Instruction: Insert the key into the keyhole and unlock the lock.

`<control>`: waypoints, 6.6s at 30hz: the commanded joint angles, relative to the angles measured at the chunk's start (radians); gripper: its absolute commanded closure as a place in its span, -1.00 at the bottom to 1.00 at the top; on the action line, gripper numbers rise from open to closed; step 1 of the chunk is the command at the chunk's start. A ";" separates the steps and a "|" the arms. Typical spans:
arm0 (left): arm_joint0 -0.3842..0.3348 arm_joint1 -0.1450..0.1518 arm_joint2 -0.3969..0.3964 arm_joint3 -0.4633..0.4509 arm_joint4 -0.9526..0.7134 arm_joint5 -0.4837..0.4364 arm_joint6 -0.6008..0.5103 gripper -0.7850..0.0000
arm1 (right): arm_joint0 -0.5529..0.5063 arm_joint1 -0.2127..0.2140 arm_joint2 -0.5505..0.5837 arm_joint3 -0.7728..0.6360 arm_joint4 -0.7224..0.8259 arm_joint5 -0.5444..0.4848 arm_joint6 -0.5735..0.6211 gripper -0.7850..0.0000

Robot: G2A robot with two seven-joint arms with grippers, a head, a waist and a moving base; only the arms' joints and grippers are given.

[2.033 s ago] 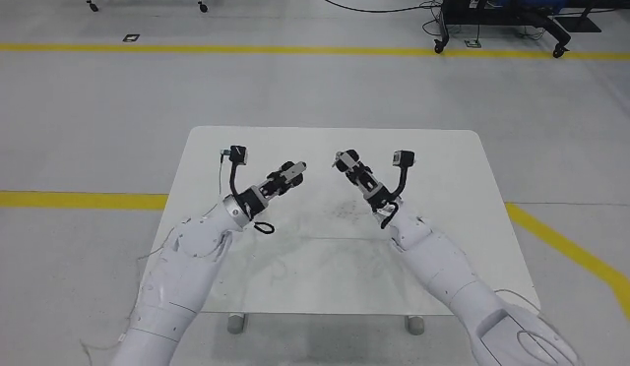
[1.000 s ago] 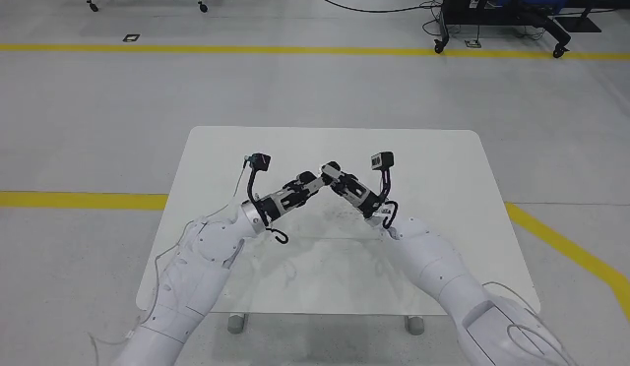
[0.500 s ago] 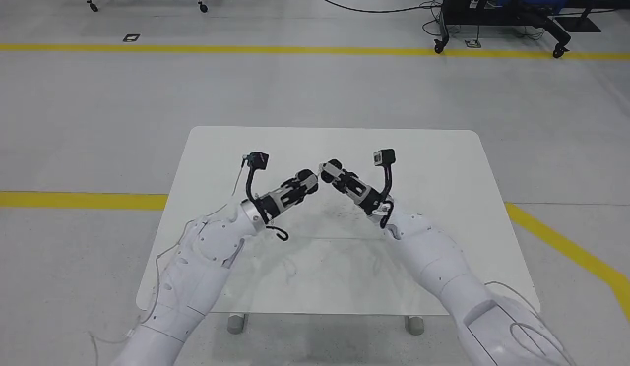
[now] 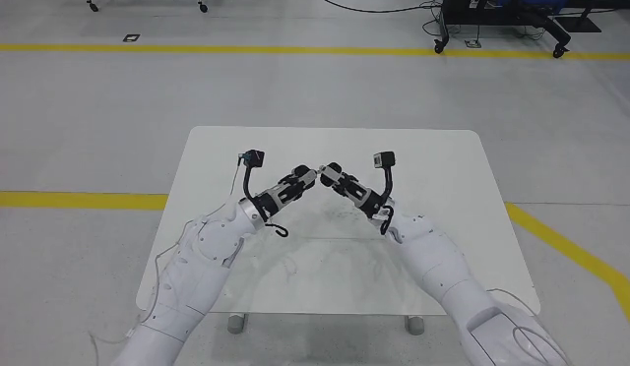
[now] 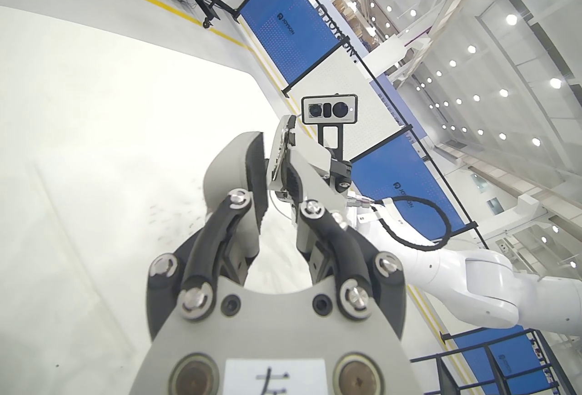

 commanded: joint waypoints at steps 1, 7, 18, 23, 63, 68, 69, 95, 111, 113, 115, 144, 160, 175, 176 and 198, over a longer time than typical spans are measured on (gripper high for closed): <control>0.000 0.000 0.000 0.000 -0.003 -0.003 -0.002 -0.42 | -0.002 -0.001 0.004 -0.002 0.002 0.000 0.012 1.00; -0.001 0.001 0.000 0.001 -0.009 -0.008 -0.012 0.07 | -0.005 -0.004 0.015 -0.004 0.009 0.000 0.036 1.00; -0.004 0.002 0.003 0.004 -0.014 -0.014 -0.022 0.96 | -0.004 -0.008 0.036 0.005 0.019 0.000 0.073 1.00; -0.006 0.002 0.006 0.006 -0.020 -0.015 -0.026 1.00 | -0.003 -0.010 0.045 0.008 0.019 0.000 0.086 1.00; -0.062 0.026 -0.015 0.056 -0.181 -0.035 -0.403 1.00 | -0.075 0.074 0.165 -0.166 0.156 0.272 0.476 -0.98; -0.072 0.027 -0.002 0.066 -0.191 -0.051 -0.422 1.00 | -0.118 0.103 0.187 -0.242 0.139 0.347 0.551 0.20; -0.073 0.027 -0.001 0.069 -0.198 -0.053 -0.426 1.00 | -0.120 0.105 0.187 -0.243 0.127 0.349 0.552 0.31; -0.104 0.034 0.041 0.097 -0.194 -0.068 -0.427 1.00 | -0.119 0.115 0.135 -0.259 0.135 0.377 0.577 0.76; -0.109 0.041 0.050 0.103 -0.220 -0.081 -0.438 1.00 | -0.116 0.127 0.137 -0.254 0.131 0.381 0.557 0.58; -0.109 0.042 0.052 0.103 -0.222 -0.082 -0.439 1.00 | -0.116 0.129 0.138 -0.254 0.133 0.378 0.556 0.62; -0.110 0.042 0.053 0.103 -0.223 -0.082 -0.438 1.00 | -0.117 0.130 0.137 -0.255 0.134 0.377 0.556 0.78; -0.085 0.050 0.023 0.090 -0.251 -0.051 -0.334 -1.00 | -0.124 0.157 0.186 -0.259 0.165 0.345 0.550 1.00; -0.021 0.133 -0.040 -0.327 0.658 0.445 -0.700 -1.00 | -0.124 0.157 0.186 -0.259 0.165 0.345 0.550 1.00; -0.180 0.080 0.132 -0.107 0.786 0.666 -0.687 -0.34 | -0.124 0.157 0.186 -0.259 0.165 0.345 0.550 1.00; -0.188 0.077 0.136 -0.089 0.785 0.671 -0.682 -0.22 | -0.124 0.157 0.186 -0.259 0.165 0.345 0.550 1.00; -0.274 0.030 0.205 0.073 0.789 0.709 -0.648 0.73 | -0.124 0.157 0.186 -0.259 0.165 0.345 0.550 1.00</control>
